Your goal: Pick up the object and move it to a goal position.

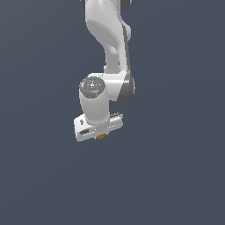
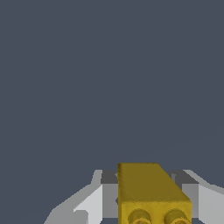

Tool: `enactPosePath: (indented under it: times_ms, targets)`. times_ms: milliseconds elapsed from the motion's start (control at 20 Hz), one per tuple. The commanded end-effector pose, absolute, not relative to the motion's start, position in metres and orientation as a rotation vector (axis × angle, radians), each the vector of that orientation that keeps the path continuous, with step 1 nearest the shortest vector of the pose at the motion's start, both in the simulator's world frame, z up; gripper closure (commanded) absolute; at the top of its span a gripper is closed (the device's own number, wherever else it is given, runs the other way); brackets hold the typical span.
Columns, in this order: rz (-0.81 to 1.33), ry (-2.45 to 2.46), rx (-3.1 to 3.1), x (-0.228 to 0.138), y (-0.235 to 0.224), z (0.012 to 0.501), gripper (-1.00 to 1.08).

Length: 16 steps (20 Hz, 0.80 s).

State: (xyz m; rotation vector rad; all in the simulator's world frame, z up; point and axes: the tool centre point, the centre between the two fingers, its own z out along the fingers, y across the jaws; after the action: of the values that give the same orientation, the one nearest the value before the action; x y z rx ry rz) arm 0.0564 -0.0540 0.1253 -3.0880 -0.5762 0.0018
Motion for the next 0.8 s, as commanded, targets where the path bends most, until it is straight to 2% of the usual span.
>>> enactPosePath:
  times_ms: [0, 750]
  targets:
    - [0.000, -0.577, -3.088, 0.060, -0.054, 0.154, 1.08]
    - [0.000, -0.577, -3.088, 0.086, -0.053, 0.314, 1.08]
